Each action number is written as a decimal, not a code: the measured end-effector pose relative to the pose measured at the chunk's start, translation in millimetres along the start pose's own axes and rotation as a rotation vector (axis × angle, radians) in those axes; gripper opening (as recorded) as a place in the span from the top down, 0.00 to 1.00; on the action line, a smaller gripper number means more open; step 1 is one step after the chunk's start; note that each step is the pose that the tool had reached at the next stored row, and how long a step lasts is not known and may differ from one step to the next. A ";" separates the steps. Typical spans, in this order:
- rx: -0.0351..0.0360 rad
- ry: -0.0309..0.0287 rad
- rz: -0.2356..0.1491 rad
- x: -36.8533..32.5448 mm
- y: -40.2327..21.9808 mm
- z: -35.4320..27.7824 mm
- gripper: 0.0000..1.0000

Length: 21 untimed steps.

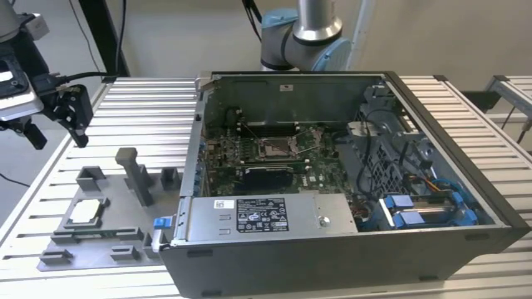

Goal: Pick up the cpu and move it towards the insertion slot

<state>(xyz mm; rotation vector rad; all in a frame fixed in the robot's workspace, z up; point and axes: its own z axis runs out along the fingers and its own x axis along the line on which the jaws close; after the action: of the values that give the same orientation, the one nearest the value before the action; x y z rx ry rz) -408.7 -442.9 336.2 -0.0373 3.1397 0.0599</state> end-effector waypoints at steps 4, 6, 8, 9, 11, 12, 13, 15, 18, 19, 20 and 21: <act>-0.0001 -0.0001 0.000 0.0 -0.1 1.9 0.00; 0.0000 0.0000 0.000 0.0 -0.1 2.8 0.00; 0.0000 -0.0001 0.000 0.0 -0.1 3.6 0.00; 0.0000 0.0000 0.000 0.0 -0.2 4.0 0.00; 0.0000 -0.0001 0.000 0.0 -0.2 4.7 0.00; 0.0000 -0.0001 0.000 0.0 -0.2 5.1 0.00; 0.0000 -0.0001 0.000 0.0 -0.2 5.5 0.00; -0.0001 -0.0002 0.000 0.0 -0.3 6.5 0.00; -0.0001 -0.0001 0.000 0.2 -0.3 8.3 0.00; -0.0001 -0.0001 0.000 0.3 -0.3 9.0 0.00; -0.0001 0.0000 0.000 0.3 -0.3 9.7 0.00; -0.0002 -0.0001 0.000 0.4 -0.4 10.4 0.00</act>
<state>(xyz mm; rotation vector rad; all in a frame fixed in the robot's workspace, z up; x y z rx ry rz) -409.2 -442.9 325.7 -0.0373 3.1396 0.0602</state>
